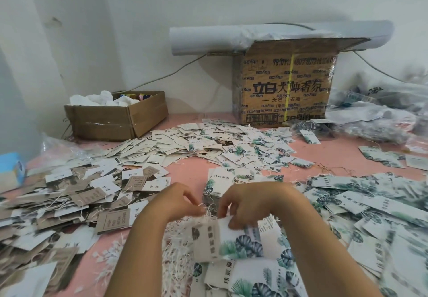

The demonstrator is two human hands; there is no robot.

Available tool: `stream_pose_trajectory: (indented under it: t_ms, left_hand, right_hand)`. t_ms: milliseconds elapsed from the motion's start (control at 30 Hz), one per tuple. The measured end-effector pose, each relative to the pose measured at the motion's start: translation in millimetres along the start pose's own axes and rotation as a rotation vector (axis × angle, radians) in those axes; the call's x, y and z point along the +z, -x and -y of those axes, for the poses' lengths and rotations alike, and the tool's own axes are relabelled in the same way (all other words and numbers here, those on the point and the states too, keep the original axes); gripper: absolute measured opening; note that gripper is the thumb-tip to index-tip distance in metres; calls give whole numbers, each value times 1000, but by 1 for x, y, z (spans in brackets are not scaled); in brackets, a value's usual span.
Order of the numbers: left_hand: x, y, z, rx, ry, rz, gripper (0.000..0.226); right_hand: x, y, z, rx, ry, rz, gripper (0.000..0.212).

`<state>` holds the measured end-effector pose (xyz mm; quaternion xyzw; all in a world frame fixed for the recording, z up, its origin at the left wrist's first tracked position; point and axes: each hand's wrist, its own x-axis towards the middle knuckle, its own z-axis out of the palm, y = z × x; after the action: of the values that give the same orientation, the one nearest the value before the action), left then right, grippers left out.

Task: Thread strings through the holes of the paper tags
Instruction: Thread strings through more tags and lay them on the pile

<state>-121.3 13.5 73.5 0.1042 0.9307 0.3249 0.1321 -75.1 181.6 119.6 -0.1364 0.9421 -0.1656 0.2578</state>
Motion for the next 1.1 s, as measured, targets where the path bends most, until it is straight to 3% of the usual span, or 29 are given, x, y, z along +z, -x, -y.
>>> stream_pose_trajectory:
  t_ms: [200, 300, 467, 600, 733, 800, 900, 1000, 1100]
  left_hand:
    - [8, -5, 2, 37, -89, -21, 12]
    - [5, -8, 4, 77, -52, -56, 34]
    - [2, -6, 2, 129, -96, -122, 36]
    - [-4, -2, -10, 247, -47, -233, 31]
    - [-3, -2, -8, 217, -64, -168, 16]
    - [1, -3, -3, 141, -101, -114, 20]
    - [4, -4, -2, 109, -132, -135, 12]
    - [2, -4, -3, 133, -135, -182, 17]
    - [1, -3, -8, 218, 15, -190, 11]
  right_hand:
    - [7, -12, 2, 22, -30, 102, 25]
    - [7, -13, -1, 20, -33, 74, 18]
    - [6, -16, -8, 13, -90, -124, 18]
    - [6, -21, -11, 0, -175, -310, 25]
    - [7, -22, -13, 5, -194, -315, 28]
    - [7, -22, -14, 11, -180, -314, 30]
    - [7, -22, -14, 18, -177, -325, 30]
    - [7, -22, -15, 21, -186, -330, 32]
    - [7, -22, -13, 9, -240, -308, 34]
